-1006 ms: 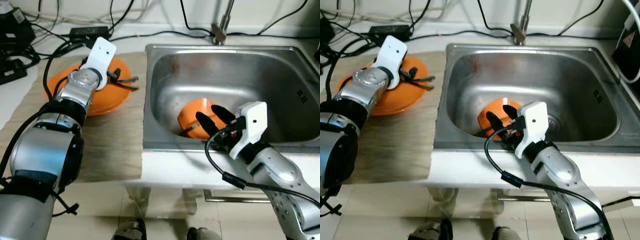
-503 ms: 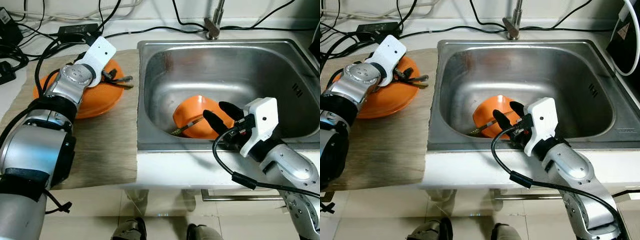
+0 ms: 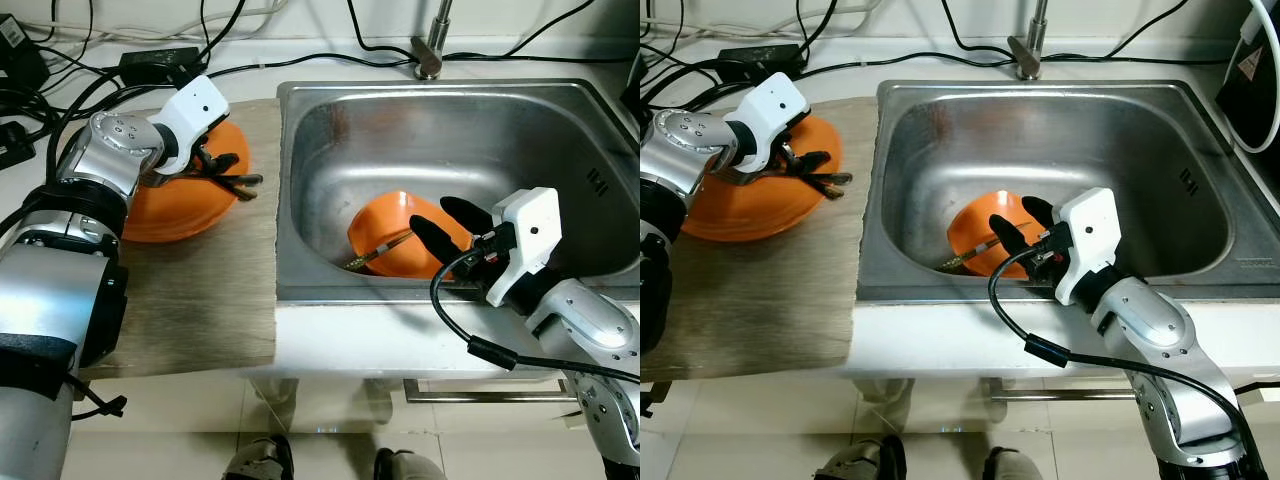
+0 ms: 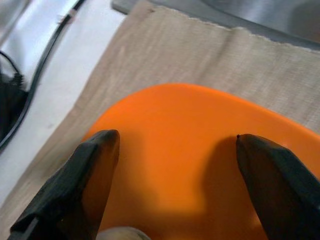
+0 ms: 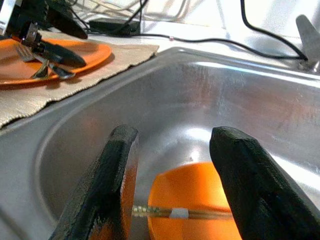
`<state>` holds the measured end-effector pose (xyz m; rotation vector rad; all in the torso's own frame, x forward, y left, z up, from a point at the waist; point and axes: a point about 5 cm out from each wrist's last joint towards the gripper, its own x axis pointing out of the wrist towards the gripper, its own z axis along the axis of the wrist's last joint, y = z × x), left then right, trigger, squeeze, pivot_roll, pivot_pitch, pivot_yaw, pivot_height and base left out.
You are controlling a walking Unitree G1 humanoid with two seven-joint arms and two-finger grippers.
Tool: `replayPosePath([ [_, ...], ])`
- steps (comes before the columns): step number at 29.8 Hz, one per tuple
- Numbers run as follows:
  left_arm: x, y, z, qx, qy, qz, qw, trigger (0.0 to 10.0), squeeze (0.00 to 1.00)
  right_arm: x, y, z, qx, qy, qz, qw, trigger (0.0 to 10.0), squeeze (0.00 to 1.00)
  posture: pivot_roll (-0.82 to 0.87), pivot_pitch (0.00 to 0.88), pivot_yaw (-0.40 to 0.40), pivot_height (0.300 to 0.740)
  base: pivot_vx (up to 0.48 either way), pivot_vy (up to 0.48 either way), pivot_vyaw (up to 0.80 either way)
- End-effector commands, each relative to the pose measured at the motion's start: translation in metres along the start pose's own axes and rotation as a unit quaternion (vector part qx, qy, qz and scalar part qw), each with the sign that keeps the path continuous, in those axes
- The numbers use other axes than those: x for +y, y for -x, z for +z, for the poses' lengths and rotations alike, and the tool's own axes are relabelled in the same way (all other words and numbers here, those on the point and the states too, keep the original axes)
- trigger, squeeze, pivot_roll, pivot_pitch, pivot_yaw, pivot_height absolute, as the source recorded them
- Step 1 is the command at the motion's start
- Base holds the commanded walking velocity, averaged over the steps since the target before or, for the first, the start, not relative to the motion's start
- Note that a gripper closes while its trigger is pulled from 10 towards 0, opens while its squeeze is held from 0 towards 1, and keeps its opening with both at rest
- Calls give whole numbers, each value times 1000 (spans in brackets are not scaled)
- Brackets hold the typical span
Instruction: Kitchen organization
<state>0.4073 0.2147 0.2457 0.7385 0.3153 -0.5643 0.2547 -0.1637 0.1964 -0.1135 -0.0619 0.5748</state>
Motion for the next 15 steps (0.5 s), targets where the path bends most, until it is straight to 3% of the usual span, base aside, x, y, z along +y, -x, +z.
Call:
replayPosePath([
  [1, -10, -1, -19, 38, -1, -45, 998, 10000, 0, 1, -3, 1, -5, 7, 7, 1000, 10000, 0, -106, 95, 60, 740, 0, 0, 0],
  [8, 10, 20, -4, -27, 12, -58, 998, 10000, 0, 0, -6, 1, -16, 9, 14, 1000, 10000, 0, -78, 54, 49, 740, 0, 0, 0],
  [12, 14, 27, -3, -39, 9, -69, 997, 10000, 0, 1, -8, 0, -18, 9, 18, 1000, 10000, 0, -67, 45, 44, 740, 0, 0, 0],
  [15, 23, 37, 6, -85, 27, -60, 994, 10000, 0, 0, -13, 1, -24, 9, 22, 999, 10000, 0, -46, 35, 30, 740, 0, 0, 0],
])
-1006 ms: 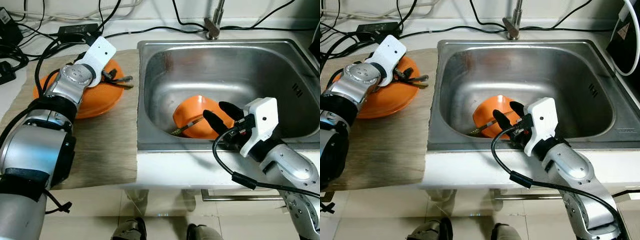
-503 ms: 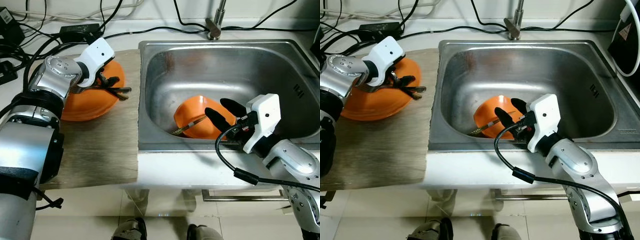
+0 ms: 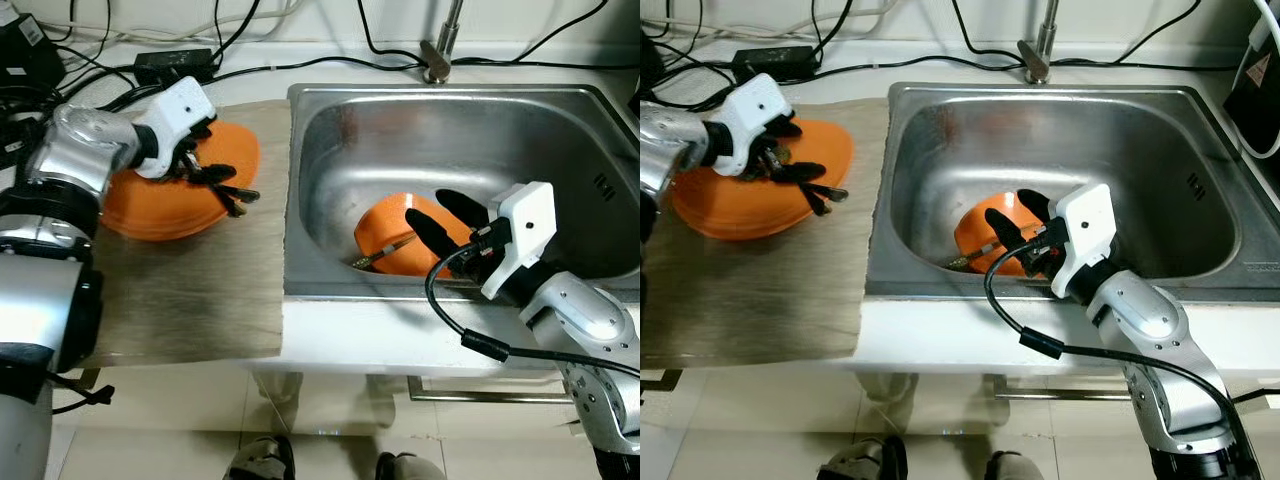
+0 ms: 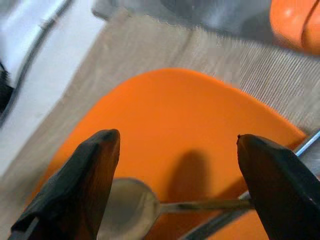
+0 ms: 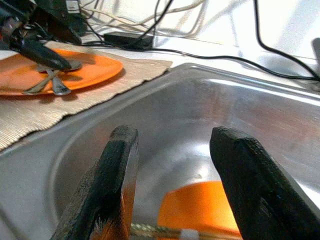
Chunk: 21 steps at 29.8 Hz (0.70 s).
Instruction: Kitchen organization
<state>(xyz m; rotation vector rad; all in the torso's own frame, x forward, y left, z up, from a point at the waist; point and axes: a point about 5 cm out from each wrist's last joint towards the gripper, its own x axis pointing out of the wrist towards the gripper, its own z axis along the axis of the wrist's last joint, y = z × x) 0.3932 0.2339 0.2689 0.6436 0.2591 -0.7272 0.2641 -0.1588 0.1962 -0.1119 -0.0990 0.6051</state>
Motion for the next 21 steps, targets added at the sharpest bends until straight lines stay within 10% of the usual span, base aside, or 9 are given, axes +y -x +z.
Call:
replayPosePath([
  [1, 10, 12, 13, -51, 25, 21, 998, 10000, 0, 1, -5, 1, -7, 4, 9, 1000, 10000, 0, -38, 33, 24, 740, 0, 0, 0],
  [5, 28, 31, 28, -118, 112, 87, 983, 10000, 0, 1, -13, -1, -12, -2, 15, 1000, 10000, 0, -8, 24, -1, 740, 0, 0, 0],
  [11, 27, 36, 14, -89, 237, 97, 962, 10000, 0, 7, -21, -7, -4, -16, 26, 1000, 10000, 0, 26, 21, -31, 740, 0, 0, 0],
  [12, 22, 33, 10, -76, 257, 89, 959, 10000, 1000, 9, -23, -9, -3, -20, 32, 999, 10000, 0, 41, 23, -42, 740, 0, 0, 0],
  [21, -10, 15, -3, 6, 367, 98, 925, 10000, 1000, 22, -36, -19, 15, -18, 67, 997, 10000, 0, 73, 34, -61, 740, 0, 0, 0],
])
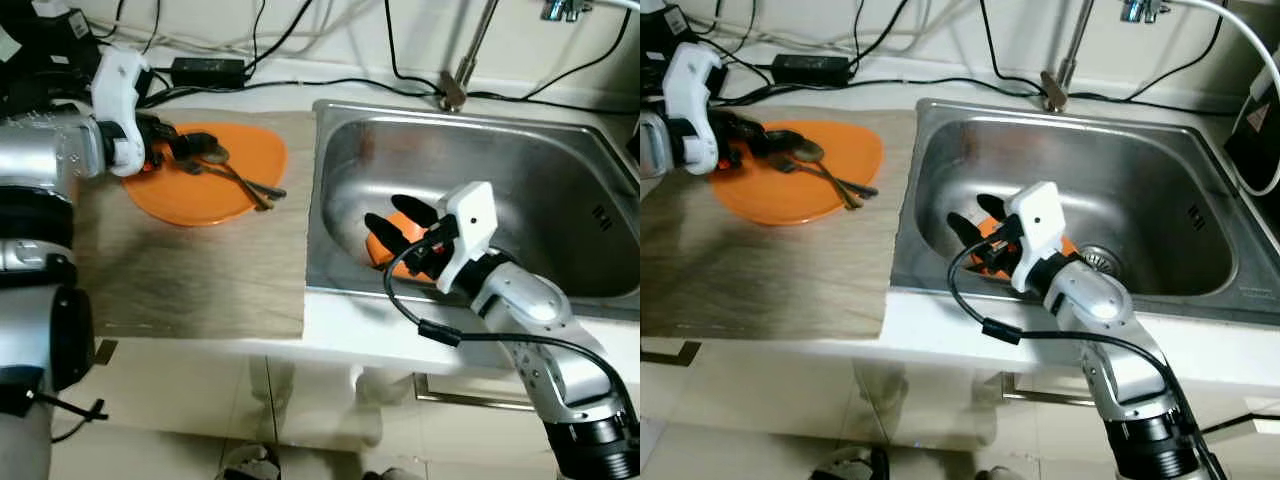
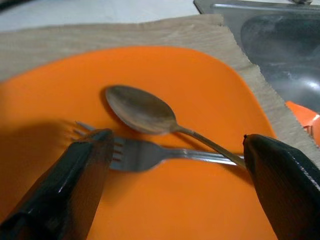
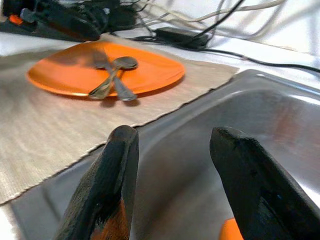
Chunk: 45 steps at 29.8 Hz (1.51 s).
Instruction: Kitchen organization
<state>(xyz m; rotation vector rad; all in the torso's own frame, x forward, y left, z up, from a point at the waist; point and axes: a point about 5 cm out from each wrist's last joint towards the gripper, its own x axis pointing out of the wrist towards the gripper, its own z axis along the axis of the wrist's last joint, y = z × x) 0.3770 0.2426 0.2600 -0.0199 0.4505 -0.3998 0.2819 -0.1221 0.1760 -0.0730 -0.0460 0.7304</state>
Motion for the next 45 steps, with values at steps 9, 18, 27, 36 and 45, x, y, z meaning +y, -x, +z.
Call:
replayPosePath([
  [9, -29, -12, 6, 13, -15, 28, 999, 10000, 43, 1, -4, -4, 8, 12, 6, 1000, 10000, 0, 88, 42, -65, 740, 0, 0, 0],
  [18, -50, -39, 0, 45, -114, 99, 987, 10000, 0, 5, -6, -5, 10, 21, 7, 1000, 10000, 0, 76, 44, -48, 740, 0, 0, 0],
  [27, -60, -49, -11, 58, -99, 79, 990, 10000, 0, 2, -2, -7, 12, 24, 2, 1000, 10000, 0, 73, 46, -43, 740, 0, 0, 0],
  [36, -67, -57, -14, 58, -111, 80, 989, 10000, 0, 3, -4, -6, 11, 31, 5, 999, 10000, 0, 79, 44, -46, 740, 0, 0, 0],
  [45, -45, -37, -18, 81, -256, 96, 959, 10000, 0, -4, -1, -4, 11, 42, -2, 999, 10000, 0, 75, 40, -38, 740, 0, 0, 0],
])
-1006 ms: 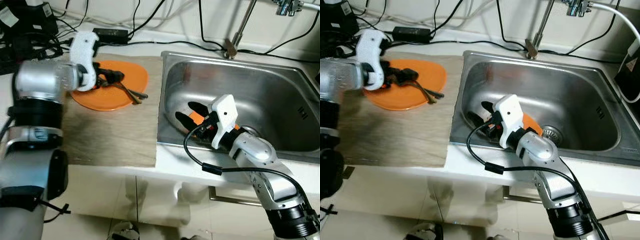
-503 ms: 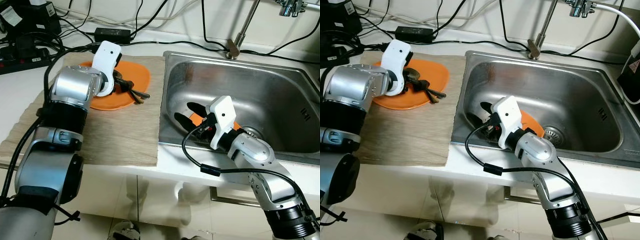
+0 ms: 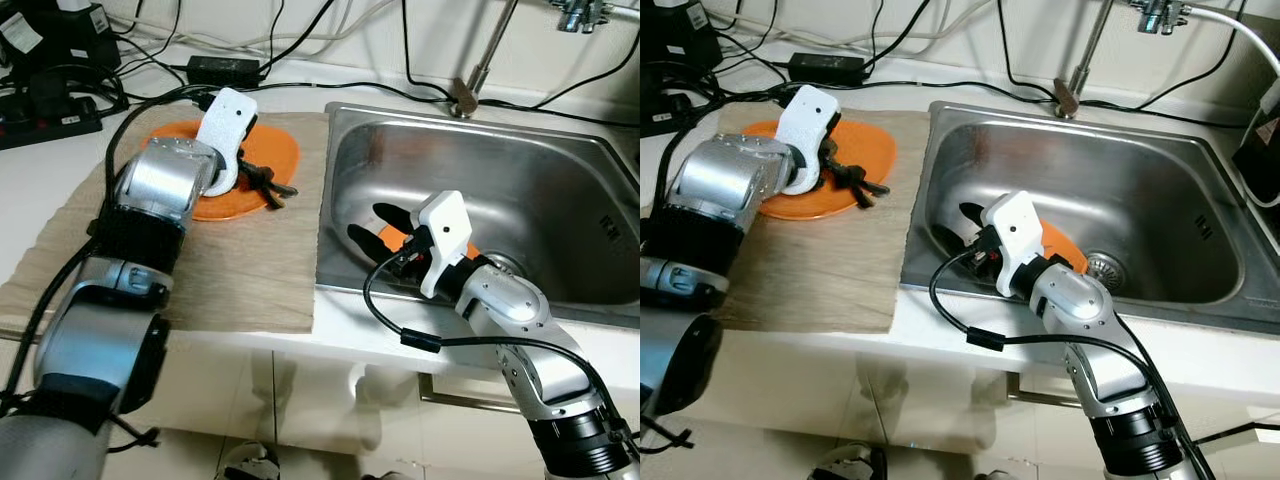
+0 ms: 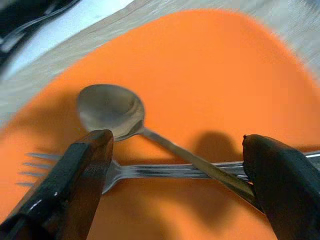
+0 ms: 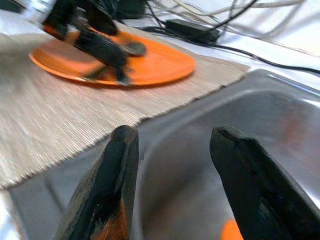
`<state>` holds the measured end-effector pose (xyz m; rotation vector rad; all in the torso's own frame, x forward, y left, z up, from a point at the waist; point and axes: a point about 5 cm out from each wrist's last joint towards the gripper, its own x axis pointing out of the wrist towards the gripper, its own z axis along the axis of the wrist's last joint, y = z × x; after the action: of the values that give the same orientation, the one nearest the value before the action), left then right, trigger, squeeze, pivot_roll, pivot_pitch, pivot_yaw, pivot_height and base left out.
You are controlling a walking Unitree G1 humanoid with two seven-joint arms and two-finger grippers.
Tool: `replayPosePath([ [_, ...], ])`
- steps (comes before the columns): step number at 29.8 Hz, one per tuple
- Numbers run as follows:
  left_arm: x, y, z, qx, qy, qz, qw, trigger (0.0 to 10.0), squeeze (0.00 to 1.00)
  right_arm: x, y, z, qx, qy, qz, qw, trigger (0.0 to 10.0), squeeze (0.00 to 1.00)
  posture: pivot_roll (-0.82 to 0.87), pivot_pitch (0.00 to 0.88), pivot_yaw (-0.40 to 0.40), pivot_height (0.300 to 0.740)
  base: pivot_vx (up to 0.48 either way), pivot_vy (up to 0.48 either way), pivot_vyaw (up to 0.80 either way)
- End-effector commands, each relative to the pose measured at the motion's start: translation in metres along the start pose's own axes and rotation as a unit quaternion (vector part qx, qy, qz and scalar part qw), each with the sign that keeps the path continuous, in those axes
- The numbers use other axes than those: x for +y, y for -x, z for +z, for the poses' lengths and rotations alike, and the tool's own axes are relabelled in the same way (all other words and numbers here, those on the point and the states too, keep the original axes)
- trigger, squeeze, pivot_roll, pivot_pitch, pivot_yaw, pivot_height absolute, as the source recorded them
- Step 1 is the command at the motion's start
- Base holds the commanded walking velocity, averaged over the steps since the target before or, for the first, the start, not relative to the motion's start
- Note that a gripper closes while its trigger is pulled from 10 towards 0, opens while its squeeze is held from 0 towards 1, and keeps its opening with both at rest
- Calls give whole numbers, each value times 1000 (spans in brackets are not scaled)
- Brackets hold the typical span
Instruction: Kitchen organization
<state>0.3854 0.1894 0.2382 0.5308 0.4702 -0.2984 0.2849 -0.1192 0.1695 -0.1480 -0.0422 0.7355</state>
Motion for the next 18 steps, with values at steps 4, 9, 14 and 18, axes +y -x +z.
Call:
replayPosePath([
  [4, 13, 16, -14, 11, -37, -25, 999, 10000, 0, -8, 6, 2, -3, 10, -11, 1000, 10000, 0, 78, 35, -42, 740, 0, 0, 0],
  [9, 27, 37, -14, -34, -38, -53, 997, 10000, 0, -10, 6, 2, -2, 13, -11, 1000, 10000, 0, 87, 30, -54, 740, 0, 0, 0],
  [14, 36, 49, -5, -87, 15, -69, 994, 10000, 0, -11, 3, 2, -3, 15, -5, 1000, 10000, 0, 97, 26, -68, 740, 0, 0, 0],
  [18, 36, 47, -6, -88, 31, -59, 994, 10000, 0, -11, 1, 2, -3, 16, 0, 1000, 10000, 0, 101, 24, -71, 740, 0, 0, 0],
])
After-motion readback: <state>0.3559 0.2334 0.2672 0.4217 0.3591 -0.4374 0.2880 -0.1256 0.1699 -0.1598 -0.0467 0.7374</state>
